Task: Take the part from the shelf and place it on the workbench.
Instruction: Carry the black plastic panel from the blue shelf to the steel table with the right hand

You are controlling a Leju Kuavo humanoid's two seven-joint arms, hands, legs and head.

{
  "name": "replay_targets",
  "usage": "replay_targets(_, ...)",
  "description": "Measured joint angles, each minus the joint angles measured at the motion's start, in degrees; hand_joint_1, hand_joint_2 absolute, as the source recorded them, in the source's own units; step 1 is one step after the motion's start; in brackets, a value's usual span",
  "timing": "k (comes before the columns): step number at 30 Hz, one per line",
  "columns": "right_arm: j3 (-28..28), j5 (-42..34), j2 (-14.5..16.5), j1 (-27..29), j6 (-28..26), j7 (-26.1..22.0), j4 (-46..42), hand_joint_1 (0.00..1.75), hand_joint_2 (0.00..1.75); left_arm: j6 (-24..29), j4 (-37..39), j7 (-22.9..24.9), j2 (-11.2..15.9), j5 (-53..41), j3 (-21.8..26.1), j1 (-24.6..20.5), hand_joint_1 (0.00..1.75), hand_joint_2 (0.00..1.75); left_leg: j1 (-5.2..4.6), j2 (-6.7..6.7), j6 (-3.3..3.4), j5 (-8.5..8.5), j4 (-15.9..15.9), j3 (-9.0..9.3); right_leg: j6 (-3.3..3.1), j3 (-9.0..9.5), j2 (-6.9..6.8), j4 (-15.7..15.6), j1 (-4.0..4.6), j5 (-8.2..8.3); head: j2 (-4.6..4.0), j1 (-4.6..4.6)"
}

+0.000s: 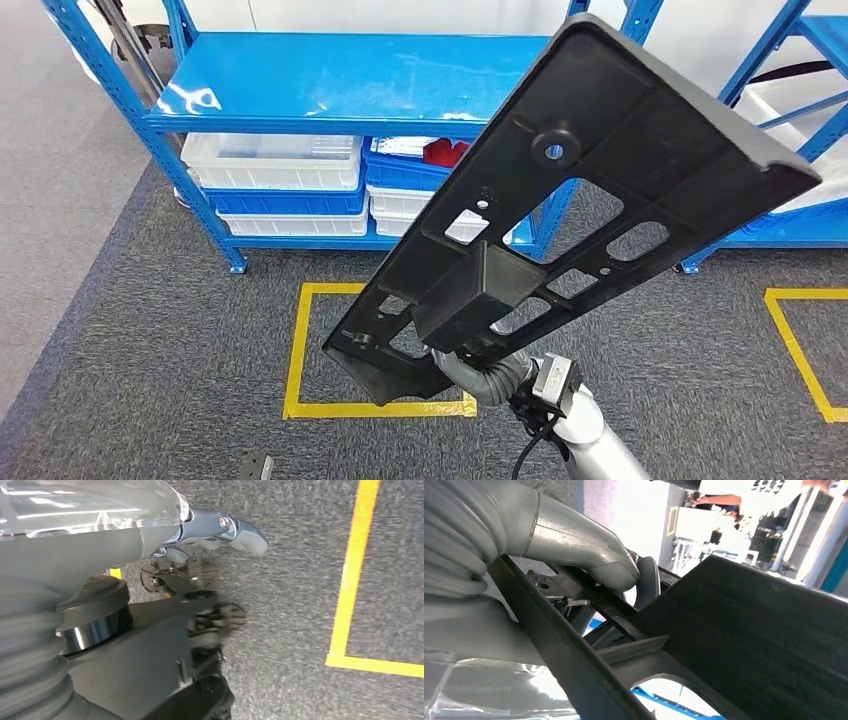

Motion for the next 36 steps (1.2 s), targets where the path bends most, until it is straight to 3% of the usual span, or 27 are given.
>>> replay_targets(2, -0.51, -0.16, -0.03, 0.17, 0.0, 0.17, -0.17, 1.75, 1.75, 0.02, 0.0, -0.03, 0.08, 0.05, -0.08, -0.01, 0.0, 1.75, 0.04, -1.45, 0.42, -3.71, -8.52, 6.05, 0.55, -1.34, 0.72, 1.14, 0.03, 0.76, 0.0, 0.01)
replay_targets(3, -0.8, -0.28, -0.05, 0.26, 0.0, 0.23, -0.25, 1.75, 1.75, 0.04, 0.0, -0.04, 0.11, 0.06, -0.13, 0.0, 0.0, 1.75, -0.05, -1.59, 0.68, -5.26, -10.86, 7.54, 0.87, -1.61, 1.12, 1.43, 0.02, 1.14, 0.0, -0.01)
replay_targets(5, -1.36, -0.45, -0.13, 0.57, 0.0, 0.28, -0.31, 1.75, 1.75, 0.09, 0.01, -0.04, 0.13, 0.05, -0.25, 0.05, 0.0, 1.75, -0.1, -0.49, 1.39, -5.32, -11.53, 7.6, 1.52, -1.87, 1.81, 1.61, -0.17, 1.76, 0.0, -0.01)
replay_targets(6, -1.63, -0.5, -0.19, 0.78, 0.0, 0.28, -0.36, 1.75, 1.75, 0.12, 0.01, -0.04, 0.14, 0.03, -0.32, 0.02, 0.0, 1.75, -0.06, 0.13, 1.82, -4.95, -11.54, 7.41, 1.85, -2.26, 1.74, 2.25, -0.29, 1.25, 0.0, -0.02)
replay_targets(8, -2.09, -0.56, -0.3, 1.1, 0.0, 0.29, -0.46, 1.75, 1.75, 0.16, 0.0, -0.03, 0.16, -0.02, -0.45, 0.01, 0.0, 1.75, 0.09, 1.4, 2.46, -4.13, -11.63, 6.8, 2.49, -4.14, 0.92, 6.69, -0.55, -2.1, 0.0, 0.01)
replay_targets(10, -2.4, -0.63, -0.32, 1.45, 0.0, 0.31, -0.52, 1.75, 1.75, 0.17, 0.0, -0.03, 0.19, -0.07, -0.53, 0.13, 0.0, 1.75, 0.03, 2.5, 2.56, -3.49, -11.54, 5.97, 3.16, -6.81, 0.22, 14.3, -0.79, -6.46, 0.0, 0.01)
replay_targets(11, -2.52, -0.67, -0.32, 1.73, 0.01, 0.31, -0.53, 1.75, 1.75, 0.17, 0.0, -0.02, 0.2, -0.08, -0.56, 0.2, 0.0, 1.75, 0.01, 3.08, 2.5, -3.22, -11.48, 5.58, 3.39, -7.42, 0.07, 16.92, -0.94, -7.58, 0.0, 0.02)
replay_targets(12, -2.64, -0.72, -0.33, 2.03, 0.01, 0.32, -0.58, 1.75, 1.75, 0.17, 0.0, -0.02, 0.21, -0.09, -0.6, 0.24, 0.0, 1.75, 0.01, 3.62, 2.4, -3.02, -11.41, 5.25, 3.53, -6.94, -0.09, 17.43, -1.07, -7.63, 0.0, 0.01)
replay_targets(14, -2.87, -0.84, -0.38, 2.42, 0.03, 0.35, -0.81, 1.75, 1.75, 0.17, 0.01, -0.02, 0.21, -0.11, -0.71, 0.25, 0.0, 1.75, 0.01, 4.66, 2.18, -2.85, -11.3, 4.96, 3.48, -2.54, -1.08, 11.65, -1.23, -5.22, 0.0, 0.01)
replay_targets(16, -3.05, -0.96, -0.44, 2.47, 0.04, 0.4, -1.19, 1.75, 1.75, 0.18, 0.01, -0.03, 0.23, -0.12, -0.84, 0.16, 0.0, 1.75, -0.21, 5.52, 1.68, -2.8, -11.23, 4.87, 2.86, 1.92, -3.14, 4.36, -0.78, -3.63, 0.0, 0.01)
replay_targets(18, -3.24, -1.04, -0.53, 2.55, 0.05, 0.43, -1.44, 1.75, 1.75, 0.2, 0.0, -0.02, 0.25, -0.13, -0.9, 0.04, 0.0, 1.75, -0.45, 6.23, 0.98, -2.72, -11.26, 4.83, 1.99, 2.88, -3.83, 1.97, -0.21, -3.65, 0.0, 0.01)
replay_targets(20, -3.52, -1.07, -0.62, 2.81, 0.04, 0.46, -1.65, 1.75, 1.75, 0.23, 0.0, -0.01, 0.24, -0.18, -0.93, -0.05, 0.0, 1.75, -0.4, 6.71, 0.25, -2.75, -11.36, 4.86, 1.16, 2.6, -2.8, 1.69, -0.21, -3.25, 0.0, 0.01)
replay_targets(22, -3.75, -1.11, -0.66, 2.98, 0.02, 0.49, -2.03, 1.75, 1.75, 0.3, 0.0, 0.01, 0.25, -0.25, -0.96, -0.12, 0.0, 1.75, -0.22, 5.11, -0.31, -4.33, -9.47, 4.09, 0.24, 2.59, -1.85, 1.17, -0.4, -2.79, 0.0, 0.01)
replay_targets(24, -3.81, -1.15, -0.66, 3.11, 0.02, 0.51, -2.34, 1.75, 1.75, 0.34, 0.0, 0.05, 0.26, -0.27, -0.97, 0.01, 0.0, 1.75, -0.11, 2.74, -0.47, -7.99, -3.06, 1.29, -0.43, 2.47, -0.83, 0.92, -0.34, -2.45, 0.0, 0.01)
replay_targets(26, -3.83, -1.16, -0.64, 3.39, 0.02, 0.55, -2.43, 1.75, 1.75, 0.38, 0.0, 0.09, 0.29, -0.27, -0.97, 0.25, 0.0, 1.75, -0.12, 2.02, -0.47, -10.69, 4.09, -2.03, -0.73, 2.21, 0.43, 0.99, -0.07, -2.28, 0.0, 0.01)
replay_targets(27, -3.85, -1.16, -0.64, 3.57, 0.02, 0.57, -2.43, 1.75, 1.75, 0.4, 0.0, 0.1, 0.31, -0.27, -0.97, 0.34, 0.0, 1.75, -0.13, 1.94, -0.43, -10.58, 5.48, -2.72, -0.79, 2.11, 1.14, 1.08, 0.05, -2.23, 0.0, 0.01)
replay_targets(28, -3.87, -1.16, -0.64, 3.74, 0.03, 0.6, -2.45, 1.75, 1.75, 0.43, 0.0, 0.11, 0.34, -0.27, -0.97, 0.37, 0.0, 1.75, -0.13, 1.88, -0.3, -9.31, 4.58, -2.34, -0.8, 2.05, 1.89, 1.21, 0.14, -2.2, 0.0, 0.01)
replay_targets(29, -3.88, -1.16, -0.64, 3.89, 0.03, 0.61, -2.52, 1.75, 1.75, 0.45, 0.0, 0.12, 0.38, -0.27, -0.97, 0.37, 0.0, 1.75, -0.13, 1.5, -0.07, -7.2, 1.62, -0.99, -0.78, 2.01, 2.66, 1.39, 0.22, -2.18, 0.0, 0.01)
replay_targets(31, -3.94, -1.16, -0.64, 4.02, 0.03, 0.61, -2.7, 1.75, 1.75, 0.49, 0.0, 0.12, 0.51, -0.25, -0.97, 0.32, 0.0, 1.75, -0.07, -0.88, 0.6, -3.59, -5.91, 2.34, -0.62, 1.74, 4.0, 1.91, 0.32, -2.18, 0.0, 0.01)
replay_targets(33, -4.06, -1.17, -0.65, 4.12, 0.02, 0.6, -2.89, 1.75, 1.75, 0.51, 0.0, 0.12, 0.62, -0.22, -0.97, 0.34, 0.0, 1.75, -0.1, -2.69, 0.88, -2.8, -9.81, 3.85, -0.04, 1.04, 5.16, 2.31, 0.17, -1.94, 0.0, 0.01)
replay_targets(35, -4.29, -1.17, -0.68, 4.4, 0.02, 0.59, -3.09, 1.75, 1.75, 0.55, 0.01, 0.11, 0.6, -0.2, -0.97, 0.38, 0.0, 1.75, -0.11, -1.98, 1.04, -2.75, -10.6, 4.01, 0.8, 0.39, 6.25, 2.29, -0.02, -1.46, 0.0, 0.01)
replay_targets(36, -4.45, -1.17, -0.71, 4.59, 0.02, 0.59, -3.19, 1.75, 1.75, 0.59, 0.01, 0.1, 0.56, -0.19, -0.98, 0.36, 0.0, 1.75, 0.01, -1.4, 1.29, -2.45, -10.94, 4.07, 1.11, 0.15, 5.94, 2.42, -0.02, -1.47, 0.0, 0.01)
